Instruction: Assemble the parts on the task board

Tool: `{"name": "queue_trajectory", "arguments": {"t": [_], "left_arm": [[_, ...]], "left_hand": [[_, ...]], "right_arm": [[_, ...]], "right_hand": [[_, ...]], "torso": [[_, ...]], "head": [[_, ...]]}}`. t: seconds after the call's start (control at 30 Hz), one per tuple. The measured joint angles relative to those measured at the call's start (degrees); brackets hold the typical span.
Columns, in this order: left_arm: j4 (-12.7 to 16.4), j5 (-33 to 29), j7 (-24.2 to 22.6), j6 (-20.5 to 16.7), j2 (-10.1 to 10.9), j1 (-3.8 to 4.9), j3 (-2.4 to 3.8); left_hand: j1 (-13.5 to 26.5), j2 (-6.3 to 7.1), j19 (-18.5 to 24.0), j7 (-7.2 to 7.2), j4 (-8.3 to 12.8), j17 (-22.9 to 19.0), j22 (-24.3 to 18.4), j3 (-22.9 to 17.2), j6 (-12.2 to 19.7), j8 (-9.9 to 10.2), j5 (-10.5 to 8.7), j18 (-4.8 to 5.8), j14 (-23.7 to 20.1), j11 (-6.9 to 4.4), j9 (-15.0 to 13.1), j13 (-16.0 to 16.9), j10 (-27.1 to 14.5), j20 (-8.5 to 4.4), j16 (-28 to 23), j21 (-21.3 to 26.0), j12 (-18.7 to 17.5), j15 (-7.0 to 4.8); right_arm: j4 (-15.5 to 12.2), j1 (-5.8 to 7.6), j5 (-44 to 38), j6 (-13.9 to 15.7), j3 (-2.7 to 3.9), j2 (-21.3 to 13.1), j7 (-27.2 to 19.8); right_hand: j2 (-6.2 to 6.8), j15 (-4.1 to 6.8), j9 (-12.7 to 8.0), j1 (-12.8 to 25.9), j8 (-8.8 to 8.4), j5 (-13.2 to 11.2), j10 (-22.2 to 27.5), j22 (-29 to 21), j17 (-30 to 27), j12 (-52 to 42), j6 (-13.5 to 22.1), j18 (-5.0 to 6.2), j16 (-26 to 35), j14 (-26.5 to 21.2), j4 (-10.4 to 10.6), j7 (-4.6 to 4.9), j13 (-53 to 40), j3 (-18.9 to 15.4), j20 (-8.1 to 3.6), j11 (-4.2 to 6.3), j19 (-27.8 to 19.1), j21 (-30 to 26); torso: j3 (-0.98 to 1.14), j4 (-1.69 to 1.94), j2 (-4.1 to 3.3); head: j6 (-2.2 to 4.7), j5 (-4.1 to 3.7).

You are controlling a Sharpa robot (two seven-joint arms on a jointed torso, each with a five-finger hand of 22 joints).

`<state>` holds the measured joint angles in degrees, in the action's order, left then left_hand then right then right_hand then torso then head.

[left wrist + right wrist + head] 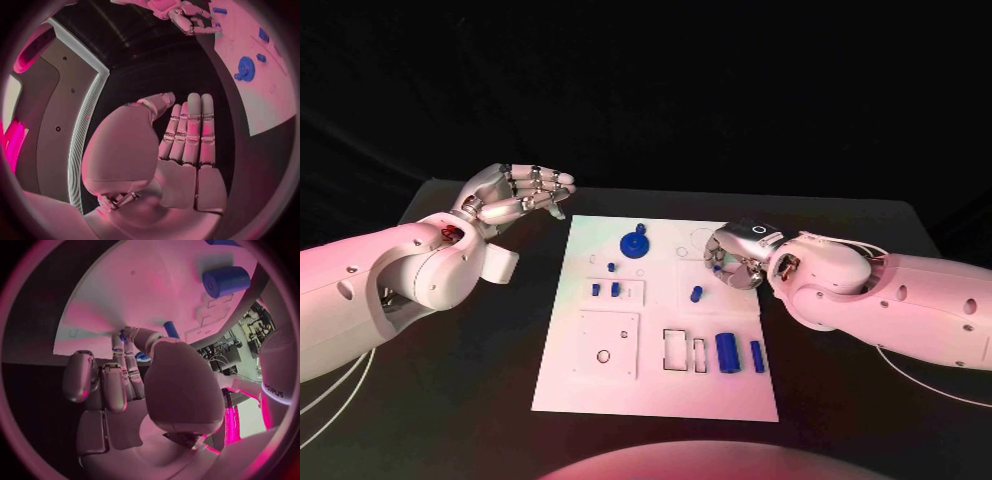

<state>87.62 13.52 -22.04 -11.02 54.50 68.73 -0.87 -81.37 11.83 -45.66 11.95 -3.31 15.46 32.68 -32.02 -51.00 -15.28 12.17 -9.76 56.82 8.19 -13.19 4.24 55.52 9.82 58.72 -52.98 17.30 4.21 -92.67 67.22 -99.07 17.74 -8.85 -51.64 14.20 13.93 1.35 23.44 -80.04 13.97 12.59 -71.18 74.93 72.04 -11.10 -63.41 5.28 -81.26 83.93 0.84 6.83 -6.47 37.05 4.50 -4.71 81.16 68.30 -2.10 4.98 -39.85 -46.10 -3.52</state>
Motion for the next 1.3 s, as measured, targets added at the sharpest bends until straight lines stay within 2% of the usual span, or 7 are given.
{"name": "queue_trajectory", "arguments": {"t": [0.77,1.1,1.2,1.3], "left_arm": [[-0.1,0.02,0.11,0.13,0.02,0.0,-0.01],[-0.48,0.02,0.14,0.18,-0.04,0.0,-0.01],[-0.57,0.02,0.14,0.19,-0.06,0.0,-0.01],[-0.66,0.02,0.15,0.22,-0.12,0.0,-0.01]], "left_hand": [[0.0,0.0,0.0,0.0,0.0,-0.06,0.04,0.0,0.0,0.0,0.0,0.0,0.0,0.0,0.0,-0.05,0.0,0.0,0.0,0.0,0.0,0.0],[0.0,0.0,0.0,0.0,-0.01,-0.05,0.04,0.0,0.0,0.0,0.0,0.0,0.0,0.0,-0.01,-0.05,0.0,0.0,-0.22,0.0,0.0,0.0],[0.0,0.0,0.0,0.0,-0.01,-0.05,0.03,0.0,0.0,0.0,0.0,0.0,0.0,0.0,0.0,-0.05,0.0,0.0,-0.22,0.0,0.0,0.0],[0.0,0.0,0.0,0.0,-0.01,-0.12,0.09,0.0,0.0,0.0,0.0,0.0,0.0,0.0,0.0,-0.12,0.0,0.0,-0.22,0.0,0.0,0.0]], "right_arm": [[-2.08,-0.73,-3.45,3.65,-0.37,-0.67,3.37],[-4.16,0.58,-3.39,4.54,-0.21,-2.1,3.52],[-4.87,0.99,-3.21,4.67,-0.16,-2.6,3.57],[-5.88,1.33,-2.84,4.73,-0.12,-3.18,3.61]], "right_hand": [[-0.01,-0.01,0.23,-0.01,0.22,0.06,-0.37,-0.02,0.15,-0.29,-0.67,0.01,-0.22,0.0,-1.33,-0.08,0.01,1.3,-0.41,-0.41,0.41,2.09],[-0.01,-0.02,0.22,-0.01,0.22,0.07,-0.37,-0.02,0.25,-0.16,-0.67,0.01,-0.22,0.0,-1.25,-0.08,0.01,1.41,-0.41,-0.41,0.4,2.09],[-0.01,-0.01,0.28,-0.01,0.22,0.06,-0.37,-0.02,0.25,-0.16,-0.67,-0.84,-0.22,0.0,-1.71,-0.08,0.01,1.91,-0.41,-0.41,0.4,2.41],[-0.01,-0.02,0.28,-0.01,0.22,0.05,-0.37,-0.03,0.25,-0.16,-0.67,-0.88,-0.22,0.0,-1.86,-0.08,0.01,2.06,-0.41,-0.41,0.4,2.41]], "torso": [[-0.02,0.04,0.01],[-0.02,0.01,0.04],[-0.03,0.01,0.04],[-0.03,0.01,0.06]], "head": [[0.07,-0.14],[0.15,-0.12],[0.19,-0.14],[0.19,-0.16]]}}
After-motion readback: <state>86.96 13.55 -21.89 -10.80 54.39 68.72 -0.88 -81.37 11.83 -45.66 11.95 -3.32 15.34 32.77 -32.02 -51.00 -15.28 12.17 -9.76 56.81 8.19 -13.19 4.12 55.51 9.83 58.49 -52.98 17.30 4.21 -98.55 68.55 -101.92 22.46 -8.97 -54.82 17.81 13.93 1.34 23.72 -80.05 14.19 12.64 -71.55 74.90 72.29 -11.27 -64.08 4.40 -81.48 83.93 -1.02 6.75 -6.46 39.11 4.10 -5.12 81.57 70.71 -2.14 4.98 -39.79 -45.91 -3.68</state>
